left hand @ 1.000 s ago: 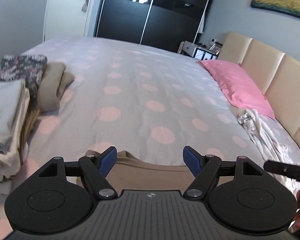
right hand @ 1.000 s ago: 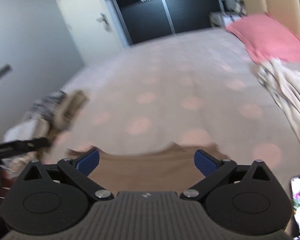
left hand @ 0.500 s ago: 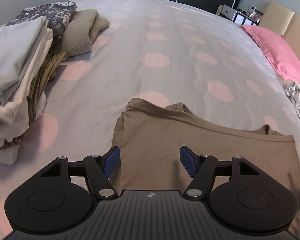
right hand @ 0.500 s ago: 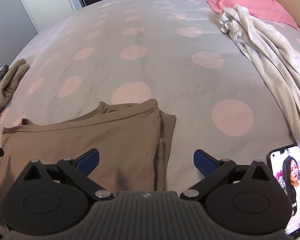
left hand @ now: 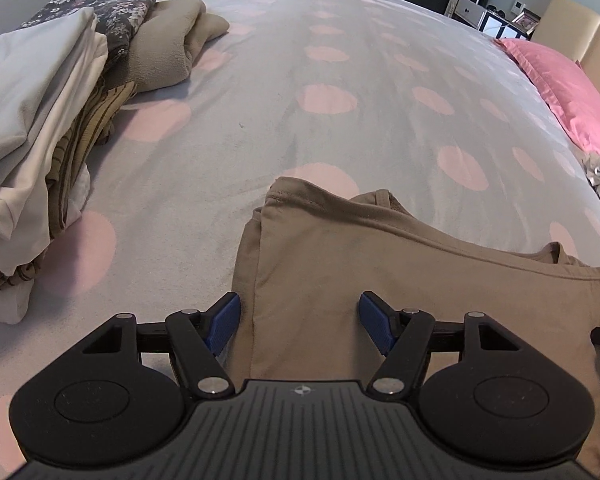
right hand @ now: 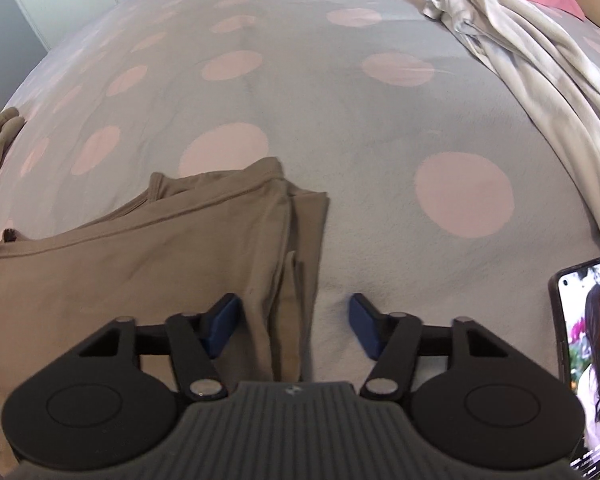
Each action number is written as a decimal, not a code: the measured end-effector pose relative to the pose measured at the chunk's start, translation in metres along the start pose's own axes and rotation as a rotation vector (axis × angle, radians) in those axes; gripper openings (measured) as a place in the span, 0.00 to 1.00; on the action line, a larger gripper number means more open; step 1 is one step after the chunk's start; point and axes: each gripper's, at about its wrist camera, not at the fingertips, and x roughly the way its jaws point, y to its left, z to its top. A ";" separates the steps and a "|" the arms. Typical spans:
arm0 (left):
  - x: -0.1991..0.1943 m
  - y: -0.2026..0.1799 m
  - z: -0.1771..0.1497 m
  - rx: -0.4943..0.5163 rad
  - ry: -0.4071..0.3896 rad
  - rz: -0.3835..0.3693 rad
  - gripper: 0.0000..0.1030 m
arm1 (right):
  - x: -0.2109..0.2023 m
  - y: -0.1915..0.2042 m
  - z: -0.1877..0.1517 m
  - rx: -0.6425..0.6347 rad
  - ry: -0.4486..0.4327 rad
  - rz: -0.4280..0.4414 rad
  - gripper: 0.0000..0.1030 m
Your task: Fold clothes
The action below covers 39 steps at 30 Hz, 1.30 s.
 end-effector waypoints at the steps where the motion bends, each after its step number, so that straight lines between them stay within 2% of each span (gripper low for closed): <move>1: 0.000 0.000 0.000 0.003 0.001 0.002 0.63 | 0.000 0.002 -0.001 -0.005 -0.003 0.009 0.41; 2: 0.000 -0.001 0.000 0.006 0.001 0.004 0.63 | -0.001 0.004 -0.002 -0.005 -0.004 0.026 0.29; 4: -0.001 -0.001 -0.001 0.010 0.001 0.008 0.63 | -0.003 0.006 -0.003 0.002 -0.007 0.048 0.18; 8: -0.003 -0.002 -0.001 0.017 0.006 0.016 0.63 | -0.011 0.013 -0.004 -0.008 -0.029 0.037 0.10; 14: -0.009 -0.009 -0.002 0.084 0.028 0.021 0.61 | -0.033 0.026 -0.001 0.031 -0.054 0.077 0.09; 20: -0.018 -0.015 -0.002 0.122 0.031 0.008 0.61 | -0.056 0.056 -0.001 0.013 -0.079 0.101 0.09; 29: -0.031 -0.006 0.006 0.080 -0.001 0.010 0.61 | -0.084 0.123 -0.003 0.023 -0.124 0.169 0.09; 35: -0.039 0.001 0.010 0.066 -0.018 0.006 0.54 | -0.080 0.169 -0.008 0.026 -0.088 0.255 0.09; 39: -0.041 0.013 0.013 0.024 -0.021 -0.021 0.38 | -0.071 0.202 -0.011 0.002 -0.058 0.317 0.09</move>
